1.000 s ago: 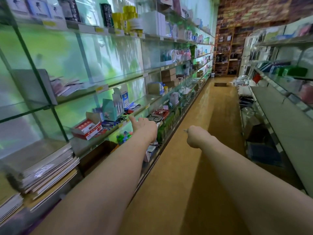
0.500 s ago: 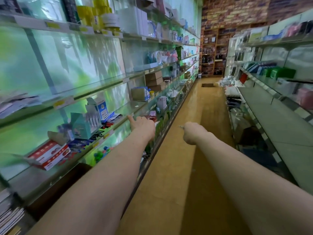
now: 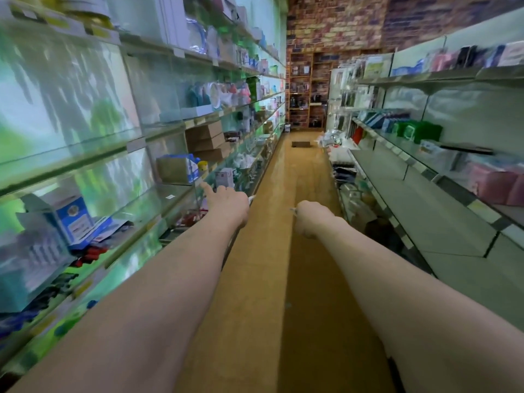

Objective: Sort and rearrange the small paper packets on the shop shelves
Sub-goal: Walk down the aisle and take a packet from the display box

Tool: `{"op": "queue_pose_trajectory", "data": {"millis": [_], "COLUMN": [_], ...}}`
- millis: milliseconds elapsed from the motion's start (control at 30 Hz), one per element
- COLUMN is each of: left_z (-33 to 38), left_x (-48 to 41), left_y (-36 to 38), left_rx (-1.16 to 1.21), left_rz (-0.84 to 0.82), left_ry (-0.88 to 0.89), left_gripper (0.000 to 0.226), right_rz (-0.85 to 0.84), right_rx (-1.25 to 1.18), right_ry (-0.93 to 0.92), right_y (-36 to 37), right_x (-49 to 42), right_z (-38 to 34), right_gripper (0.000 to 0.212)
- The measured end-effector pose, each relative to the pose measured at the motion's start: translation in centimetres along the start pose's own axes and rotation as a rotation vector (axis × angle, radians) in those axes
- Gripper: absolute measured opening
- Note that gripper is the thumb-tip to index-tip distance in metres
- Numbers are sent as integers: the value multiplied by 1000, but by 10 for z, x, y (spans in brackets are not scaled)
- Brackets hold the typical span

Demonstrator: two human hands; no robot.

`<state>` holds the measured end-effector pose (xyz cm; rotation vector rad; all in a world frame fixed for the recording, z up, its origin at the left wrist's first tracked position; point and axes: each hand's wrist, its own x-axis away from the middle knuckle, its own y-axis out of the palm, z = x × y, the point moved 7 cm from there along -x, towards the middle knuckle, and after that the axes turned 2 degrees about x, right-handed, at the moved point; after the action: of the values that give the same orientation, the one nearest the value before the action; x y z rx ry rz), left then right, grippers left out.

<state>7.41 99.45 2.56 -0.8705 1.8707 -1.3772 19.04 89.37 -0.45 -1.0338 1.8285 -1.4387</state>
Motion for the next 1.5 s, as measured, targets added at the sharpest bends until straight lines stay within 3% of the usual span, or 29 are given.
{"op": "queue_pose_trajectory", "data": {"millis": [200, 400, 567, 767, 1000, 1100, 1200, 1500], "left_z": [20, 42, 64, 96, 118, 117, 118, 100], "left_x": [-78, -157, -235, -334, -432, -466, -496, -606], "left_y": [14, 27, 32, 26, 10, 9, 13, 31], "left_rx": [-21, -24, 5, 43, 61, 37, 9, -6], "left_rz": [27, 10, 5, -41, -24, -30, -48, -12], "left_ry": [41, 34, 6, -49, -101, -116, -115, -181], "left_gripper": [28, 28, 12, 10, 21, 20, 3, 15], "right_rz": [-2, -2, -11, -10, -13, -26, -49, -35], "right_rx": [9, 20, 11, -2, 5, 2, 13, 37], "right_ry": [23, 10, -13, -59, -117, -150, -191, -260], "right_y": [-5, -5, -8, -32, -63, -68, -67, -64], "right_x": [-68, -148, -232, -334, -432, -470, -505, -624], "right_z": [19, 42, 66, 100, 131, 134, 132, 110], "right_gripper": [25, 22, 18, 16, 16, 19, 21, 24]}}
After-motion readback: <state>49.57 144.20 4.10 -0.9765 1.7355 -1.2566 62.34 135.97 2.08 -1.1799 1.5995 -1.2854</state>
